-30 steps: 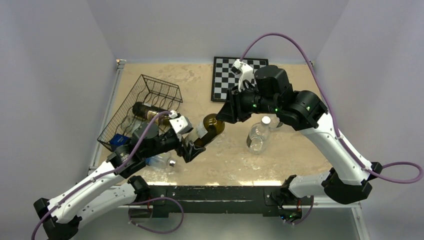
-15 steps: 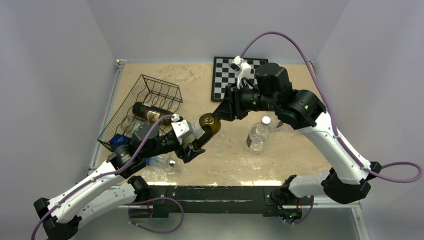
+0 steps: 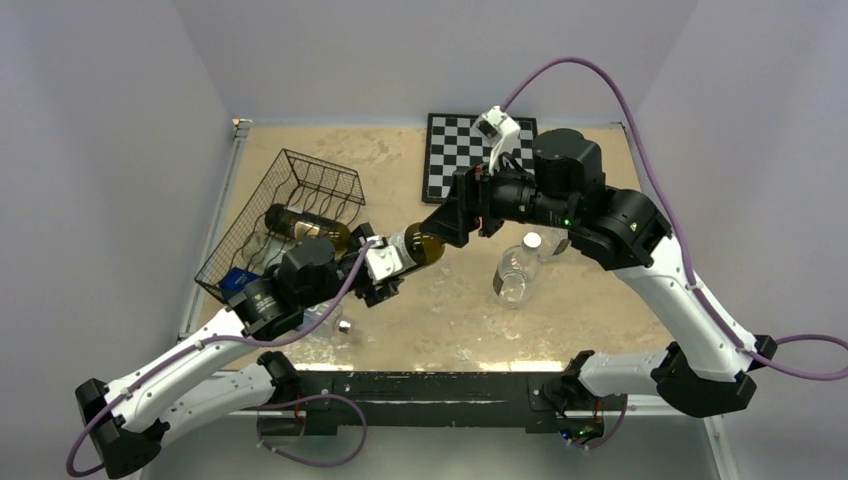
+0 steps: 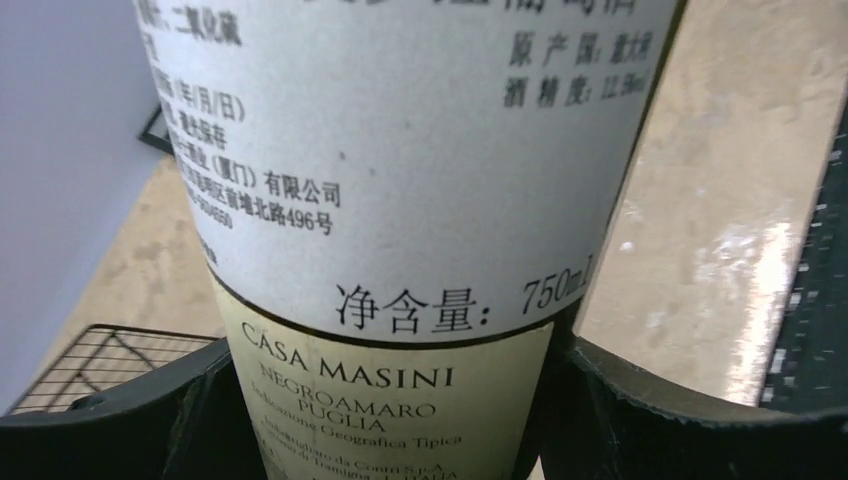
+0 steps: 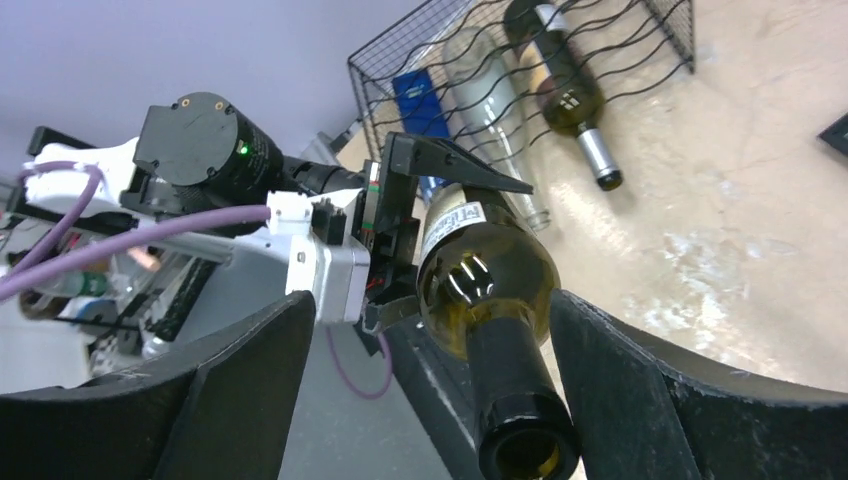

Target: Put the wine bottle on the wine rack

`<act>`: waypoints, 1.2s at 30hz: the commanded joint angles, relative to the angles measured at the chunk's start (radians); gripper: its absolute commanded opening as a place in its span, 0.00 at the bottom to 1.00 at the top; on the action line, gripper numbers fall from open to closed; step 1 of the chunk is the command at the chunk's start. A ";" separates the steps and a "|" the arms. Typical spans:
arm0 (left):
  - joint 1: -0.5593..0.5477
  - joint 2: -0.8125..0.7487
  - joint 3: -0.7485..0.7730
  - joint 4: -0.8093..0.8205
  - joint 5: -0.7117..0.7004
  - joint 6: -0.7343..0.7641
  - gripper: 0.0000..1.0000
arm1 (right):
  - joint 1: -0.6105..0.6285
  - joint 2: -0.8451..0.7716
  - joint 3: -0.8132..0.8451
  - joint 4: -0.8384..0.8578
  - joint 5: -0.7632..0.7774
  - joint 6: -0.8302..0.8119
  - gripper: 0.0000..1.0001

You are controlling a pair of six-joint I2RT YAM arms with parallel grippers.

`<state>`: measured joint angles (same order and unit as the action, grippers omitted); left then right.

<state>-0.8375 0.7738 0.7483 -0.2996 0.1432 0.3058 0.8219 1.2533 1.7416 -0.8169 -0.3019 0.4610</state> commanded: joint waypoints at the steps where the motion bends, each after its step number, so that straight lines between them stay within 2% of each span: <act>1: 0.005 0.022 0.117 0.162 -0.103 0.258 0.00 | 0.002 -0.025 0.075 -0.024 0.140 -0.074 0.92; 6: 0.005 0.004 0.114 0.190 -0.116 0.486 0.00 | 0.001 -0.015 0.160 -0.130 0.200 -0.132 0.90; 9: 0.004 -0.007 0.090 0.207 -0.097 0.622 0.00 | 0.001 0.047 0.254 -0.257 0.190 -0.172 0.89; 12: 0.005 -0.011 0.085 0.213 -0.106 0.705 0.00 | 0.000 0.114 0.345 -0.397 0.172 -0.212 0.87; 14: 0.005 -0.011 0.079 0.212 -0.108 0.749 0.00 | 0.000 0.135 0.347 -0.442 0.152 -0.240 0.85; 17: 0.004 -0.009 0.071 0.208 -0.102 0.788 0.00 | 0.001 0.145 0.315 -0.476 0.106 -0.284 0.85; 21: 0.005 -0.010 0.067 0.211 -0.100 0.823 0.00 | 0.002 0.170 0.301 -0.541 -0.027 -0.361 0.86; 25: 0.005 -0.012 0.063 0.225 -0.102 0.853 0.00 | 0.002 0.185 0.244 -0.553 -0.078 -0.370 0.85; 30: 0.005 -0.016 0.057 0.248 -0.104 0.836 0.00 | 0.003 0.210 0.162 -0.548 -0.096 -0.384 0.68; 36: 0.005 -0.016 0.054 0.266 -0.106 0.783 0.00 | 0.003 0.247 0.123 -0.526 -0.102 -0.386 0.61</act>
<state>-0.8371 0.7925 0.7872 -0.2241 0.0364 1.1217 0.8230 1.4933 1.8801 -1.3579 -0.3634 0.0994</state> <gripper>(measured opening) 0.815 0.619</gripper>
